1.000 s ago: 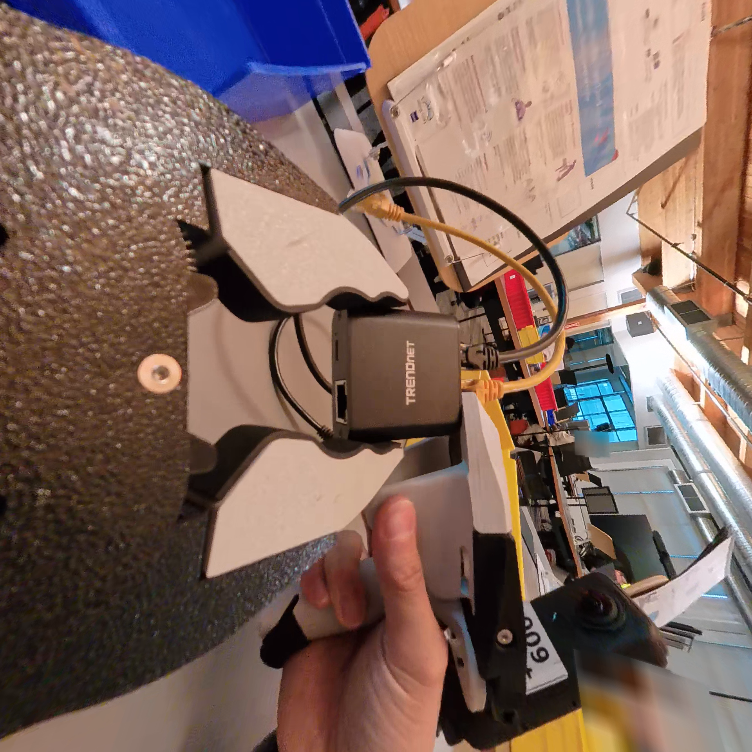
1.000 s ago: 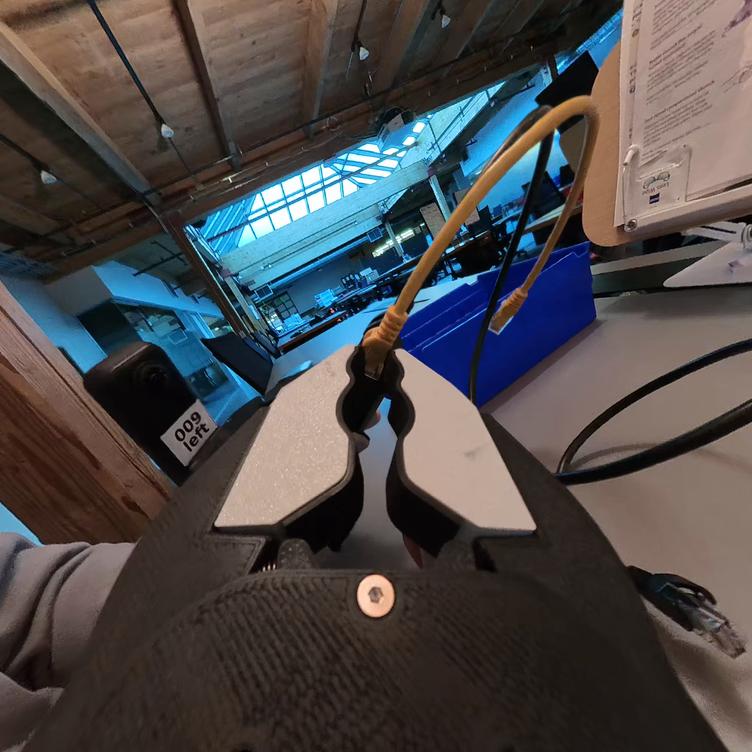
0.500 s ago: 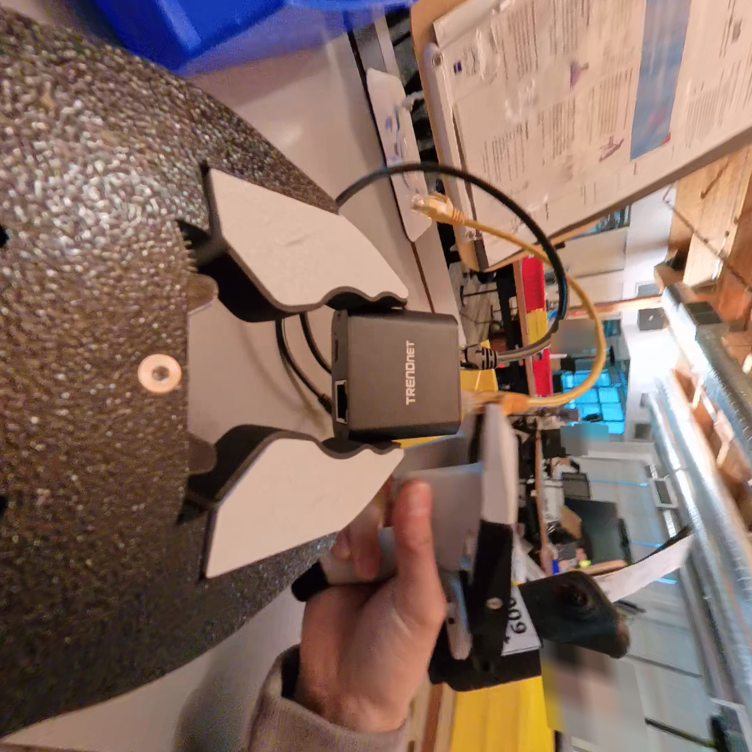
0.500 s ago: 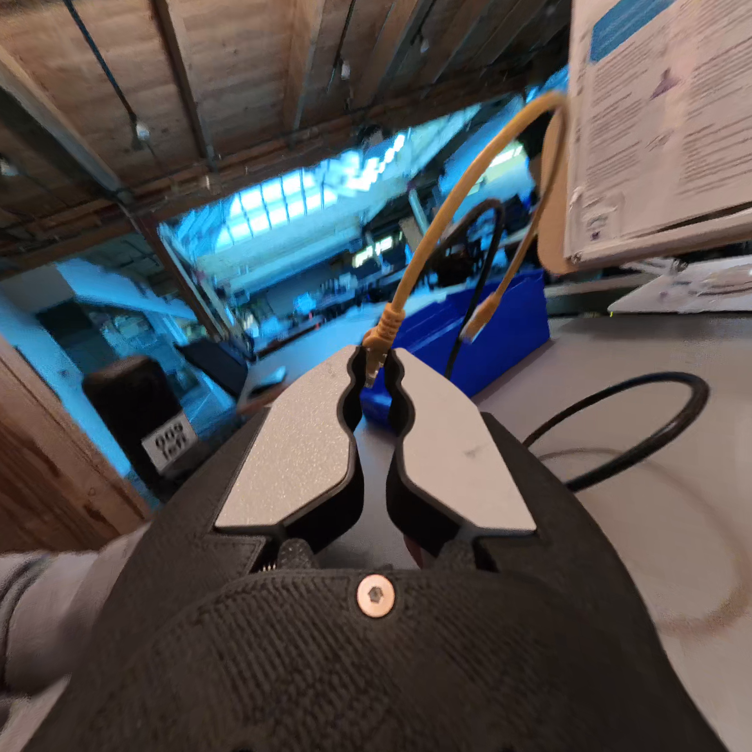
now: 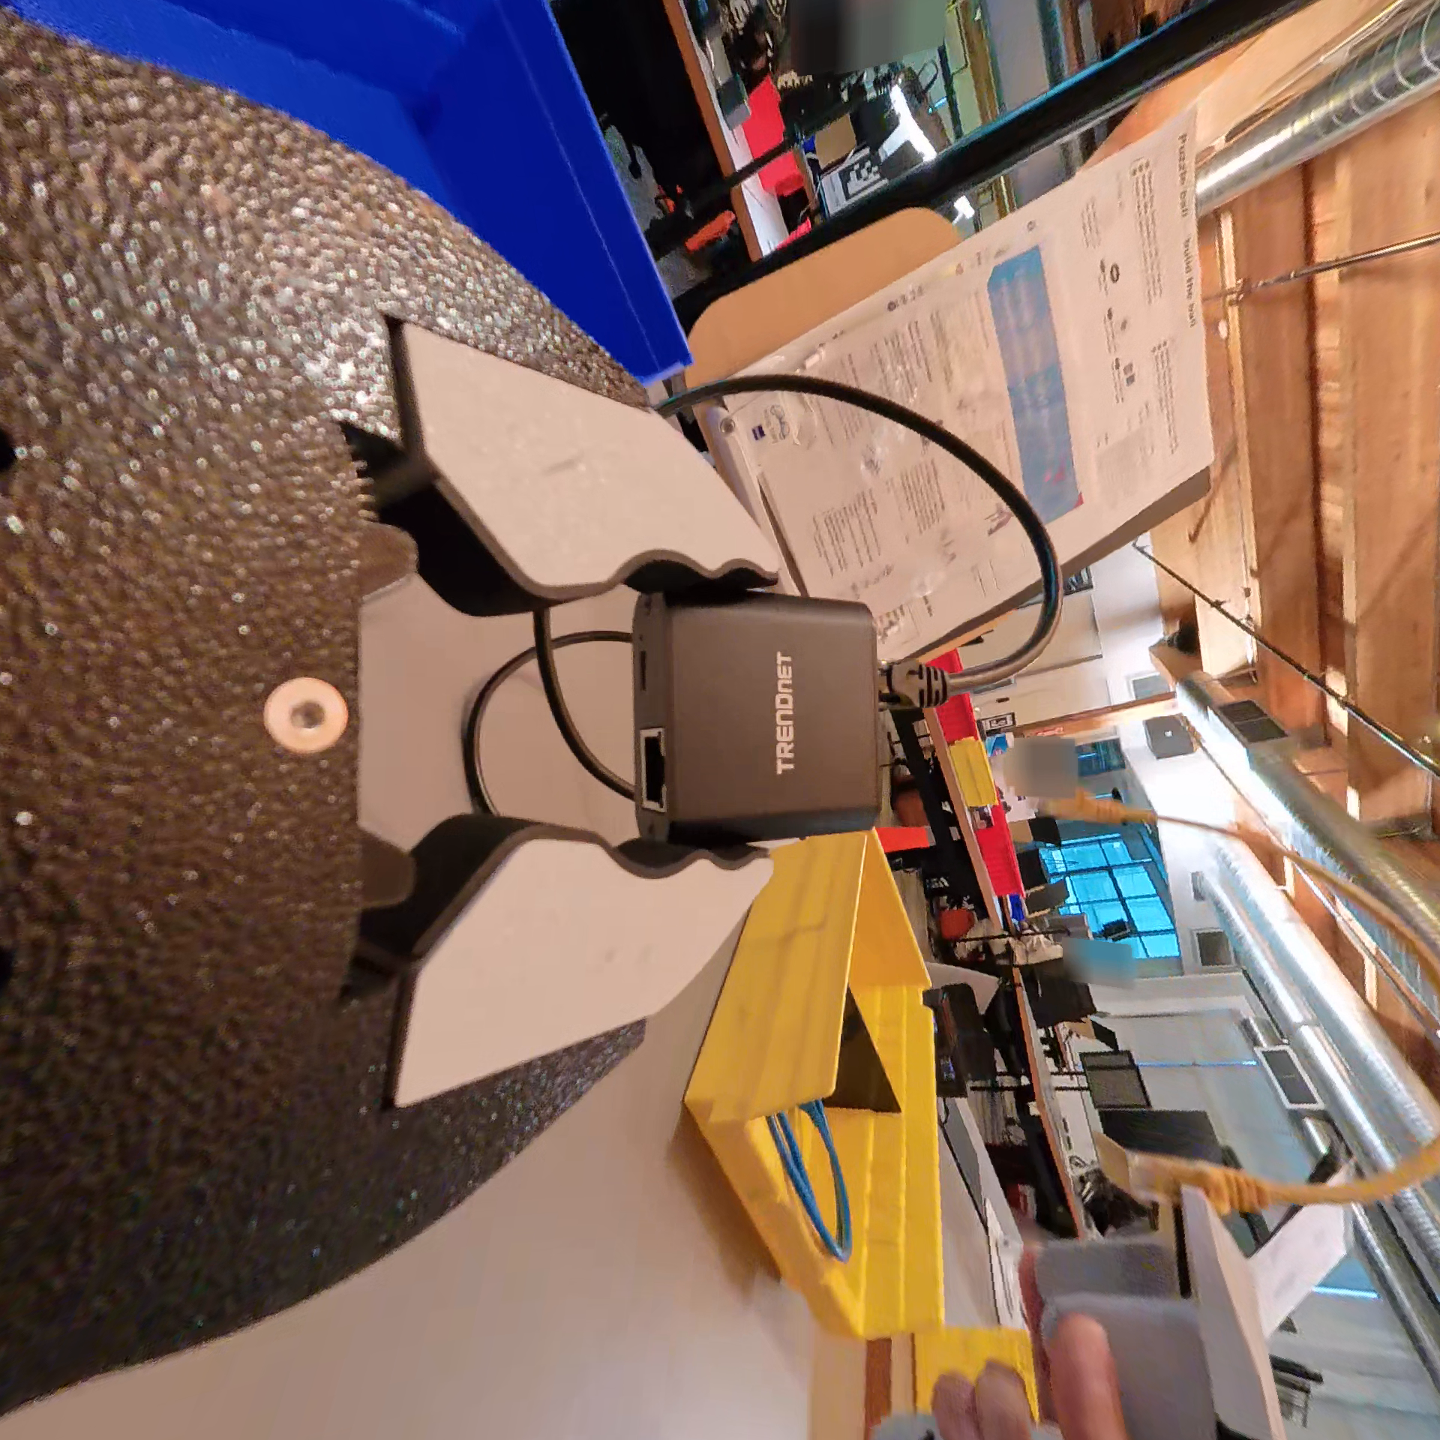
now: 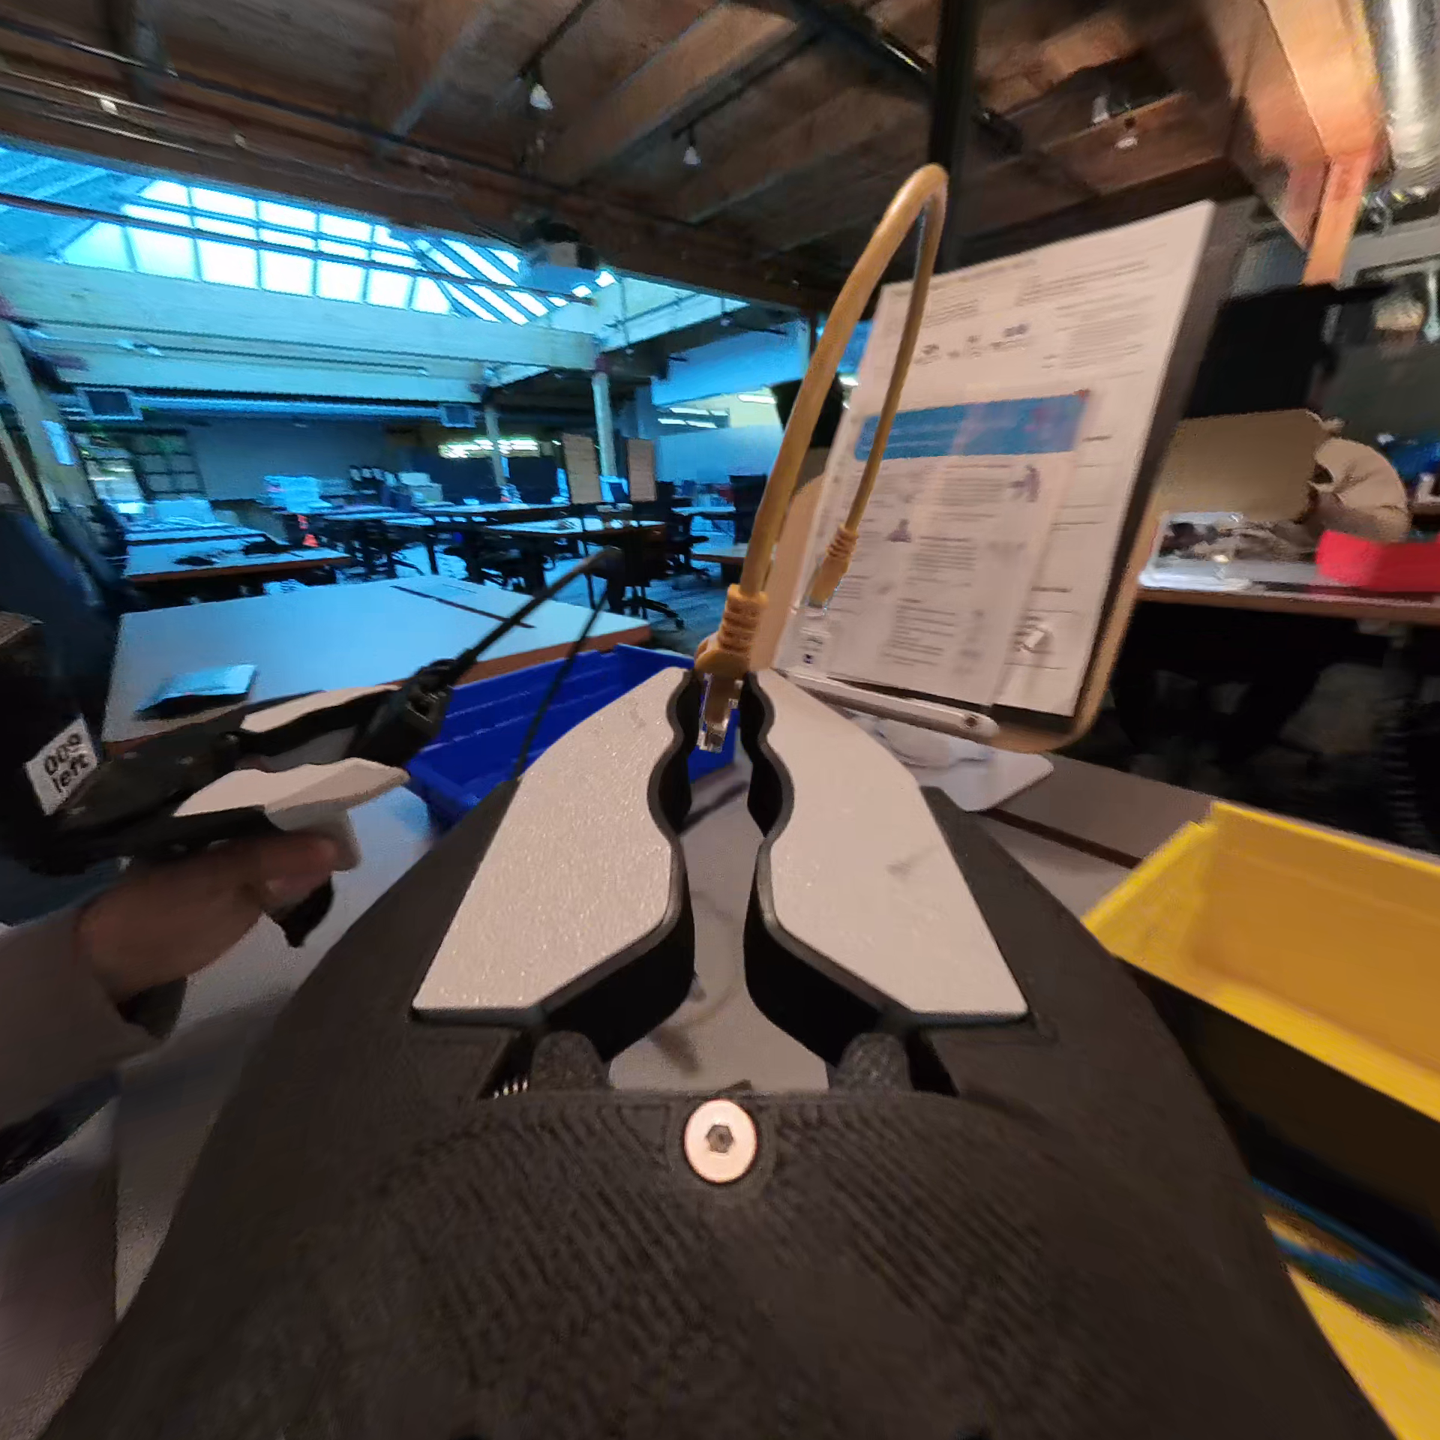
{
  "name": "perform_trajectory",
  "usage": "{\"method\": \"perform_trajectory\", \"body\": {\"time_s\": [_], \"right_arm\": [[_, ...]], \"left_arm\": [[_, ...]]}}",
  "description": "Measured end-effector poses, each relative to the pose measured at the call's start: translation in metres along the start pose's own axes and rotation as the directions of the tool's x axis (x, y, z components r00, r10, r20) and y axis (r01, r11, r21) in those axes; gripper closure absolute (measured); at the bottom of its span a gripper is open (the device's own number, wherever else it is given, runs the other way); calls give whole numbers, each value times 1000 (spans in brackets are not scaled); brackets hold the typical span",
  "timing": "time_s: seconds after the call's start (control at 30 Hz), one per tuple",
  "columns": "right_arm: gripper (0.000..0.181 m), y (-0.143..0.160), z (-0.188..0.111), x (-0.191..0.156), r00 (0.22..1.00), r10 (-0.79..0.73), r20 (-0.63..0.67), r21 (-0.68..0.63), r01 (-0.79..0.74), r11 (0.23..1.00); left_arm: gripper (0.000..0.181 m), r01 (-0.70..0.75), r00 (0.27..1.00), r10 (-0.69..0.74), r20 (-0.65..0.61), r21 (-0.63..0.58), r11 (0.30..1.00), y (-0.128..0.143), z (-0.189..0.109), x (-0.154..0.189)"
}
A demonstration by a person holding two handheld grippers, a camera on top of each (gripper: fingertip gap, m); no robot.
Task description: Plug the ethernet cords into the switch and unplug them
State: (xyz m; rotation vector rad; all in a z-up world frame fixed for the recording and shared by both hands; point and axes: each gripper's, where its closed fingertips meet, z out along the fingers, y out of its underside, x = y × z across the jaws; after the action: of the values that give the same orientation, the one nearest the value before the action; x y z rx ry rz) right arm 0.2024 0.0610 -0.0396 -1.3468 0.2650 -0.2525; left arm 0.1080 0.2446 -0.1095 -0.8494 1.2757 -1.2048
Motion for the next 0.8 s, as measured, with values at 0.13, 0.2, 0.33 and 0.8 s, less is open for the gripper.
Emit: {"method": "perform_trajectory", "body": {"time_s": [0.13, 0.2, 0.33, 0.8], "right_arm": [[170, -3, -35, 31, 1000, 8, -22, -106, -10, 994], [170, 12, -60, 41, 1000, -17, -4, -288, 15, 957], [170, 28, -104, 76, 995, -11, -99, -399, -30, 916], [170, 83, -93, 111, 943, 300, -145, -391, -333, 858]], "left_arm": [[120, 5, 1000, -5, -6, -12, 1000, 2, -1, -5], [120, 5, 1000, -6, -16, -23, 1000, 4, -1, -5], [120, 13, 999, -14, -29, -32, 999, 7, 1, -3], [120, 16, 997, -20, -72, -58, 998, 17, 5, 12]]}}
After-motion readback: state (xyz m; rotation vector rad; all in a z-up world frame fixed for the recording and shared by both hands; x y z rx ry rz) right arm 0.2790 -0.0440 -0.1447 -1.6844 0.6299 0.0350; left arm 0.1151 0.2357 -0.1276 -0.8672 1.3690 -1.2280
